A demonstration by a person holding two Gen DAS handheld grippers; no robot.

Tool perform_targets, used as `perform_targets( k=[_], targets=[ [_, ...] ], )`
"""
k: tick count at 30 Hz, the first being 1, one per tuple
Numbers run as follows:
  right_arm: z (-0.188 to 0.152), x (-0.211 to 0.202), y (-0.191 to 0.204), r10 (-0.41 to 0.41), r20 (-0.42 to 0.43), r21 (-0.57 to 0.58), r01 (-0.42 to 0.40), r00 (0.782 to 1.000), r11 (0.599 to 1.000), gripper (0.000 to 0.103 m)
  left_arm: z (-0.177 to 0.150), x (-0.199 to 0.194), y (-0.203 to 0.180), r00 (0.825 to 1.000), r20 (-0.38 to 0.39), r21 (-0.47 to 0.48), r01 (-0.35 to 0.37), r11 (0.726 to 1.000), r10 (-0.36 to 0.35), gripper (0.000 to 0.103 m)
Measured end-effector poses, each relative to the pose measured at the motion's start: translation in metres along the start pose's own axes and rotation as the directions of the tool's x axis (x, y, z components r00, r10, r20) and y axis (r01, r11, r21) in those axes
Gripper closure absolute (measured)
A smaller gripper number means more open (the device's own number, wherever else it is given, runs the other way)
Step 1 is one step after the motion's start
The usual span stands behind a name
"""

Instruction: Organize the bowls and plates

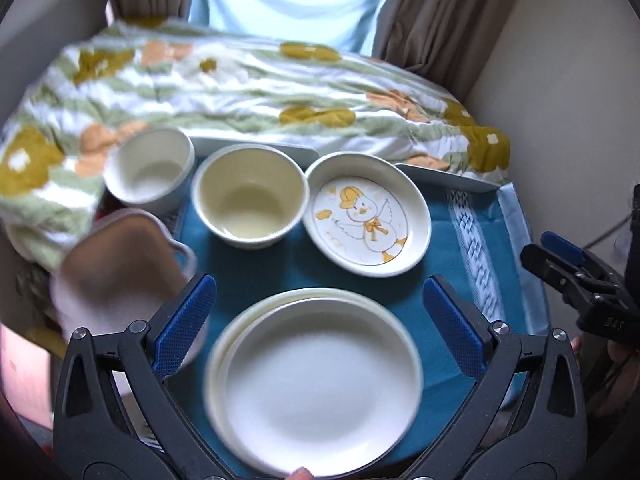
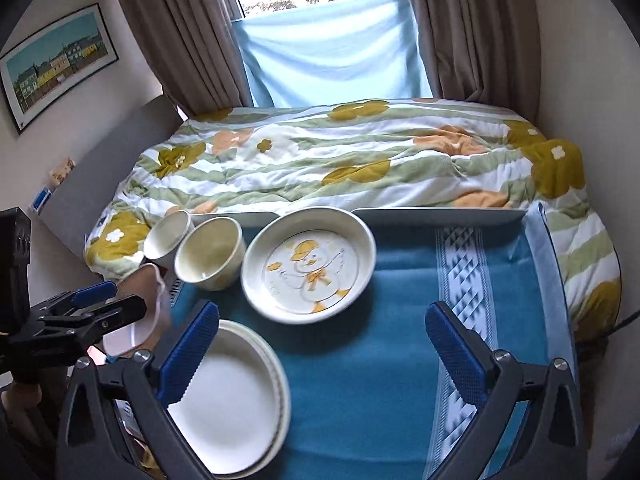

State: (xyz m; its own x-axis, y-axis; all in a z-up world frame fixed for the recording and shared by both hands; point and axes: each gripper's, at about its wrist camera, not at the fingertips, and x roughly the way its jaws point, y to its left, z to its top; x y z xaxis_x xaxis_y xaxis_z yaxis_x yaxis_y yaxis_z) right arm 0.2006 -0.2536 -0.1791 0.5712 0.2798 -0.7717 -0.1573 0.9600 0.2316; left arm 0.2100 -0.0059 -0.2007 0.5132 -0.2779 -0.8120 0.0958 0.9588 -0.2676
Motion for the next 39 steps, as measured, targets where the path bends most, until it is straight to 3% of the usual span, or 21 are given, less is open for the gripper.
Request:
perform_targets(
  k=[8, 12, 15, 17, 19, 22, 27, 29, 31, 34, 39],
  targets=[
    [0.044, 0.073, -0.044, 0.053, -0.165, -0.138, -0.076, 0.985, 0.987, 0.000, 0.003, 0.069, -0.010, 0.998, -0.050, -0.245, -0.040, 0.969, 0.029, 0.000],
    [0.055, 0.118, -0.054, 0.097, -0.268, -0.194, -0.153, 0.959, 0.969, 0.000, 0.005, 0.096, -0.014, 0.994, -0.067, -0.300, -0.102, 0.949, 0.086, 0.001],
    [0.059, 0.145, -0.059, 0.124, -0.339, -0.210, -0.203, 0.933, 0.956, 0.002, 0.006, 0.115, -0.013, 0.990, -0.095, -0.334, -0.129, 0.934, 0.103, 0.008],
    [0.062, 0.162, -0.060, 0.150, -0.387, -0.208, -0.244, 0.910, 0.947, 0.012, 0.006, 0.130, -0.010, 0.985, -0.132, -0.359, -0.148, 0.922, 0.107, 0.025],
    [0.062, 0.177, -0.060, 0.175, -0.433, -0.207, -0.286, 0.884, 0.936, 0.031, 0.005, 0.141, -0.006, 0.983, -0.157, -0.384, -0.151, 0.911, 0.097, 0.036],
    [0.060, 0.192, -0.057, 0.187, -0.475, -0.222, -0.322, 0.860, 0.920, 0.047, 0.005, 0.152, -0.006, 0.978, -0.174, -0.386, -0.175, 0.906, 0.114, 0.039],
    [0.057, 0.203, -0.052, 0.212, -0.508, -0.233, -0.370, 0.835, 0.899, 0.072, 0.002, 0.159, -0.004, 0.974, -0.188, -0.394, -0.190, 0.899, 0.124, 0.064],
    [0.057, 0.204, -0.052, 0.207, -0.506, -0.243, -0.369, 0.837, 0.897, 0.074, 0.002, 0.162, -0.005, 0.971, -0.197, -0.380, -0.201, 0.903, 0.133, 0.077],
    [0.057, 0.205, -0.051, 0.184, -0.502, -0.264, -0.352, 0.845, 0.898, 0.081, 0.003, 0.163, -0.007, 0.969, -0.197, -0.360, -0.211, 0.909, 0.147, 0.080],
    [0.058, 0.208, -0.053, 0.169, -0.497, -0.273, -0.338, 0.851, 0.901, 0.088, 0.005, 0.164, -0.009, 0.966, -0.196, -0.338, -0.230, 0.913, 0.171, 0.081],
    [0.057, 0.202, -0.052, 0.169, -0.476, -0.291, -0.335, 0.863, 0.896, 0.088, 0.007, 0.154, -0.016, 0.964, -0.167, -0.295, -0.247, 0.923, 0.205, 0.081]
  ],
)
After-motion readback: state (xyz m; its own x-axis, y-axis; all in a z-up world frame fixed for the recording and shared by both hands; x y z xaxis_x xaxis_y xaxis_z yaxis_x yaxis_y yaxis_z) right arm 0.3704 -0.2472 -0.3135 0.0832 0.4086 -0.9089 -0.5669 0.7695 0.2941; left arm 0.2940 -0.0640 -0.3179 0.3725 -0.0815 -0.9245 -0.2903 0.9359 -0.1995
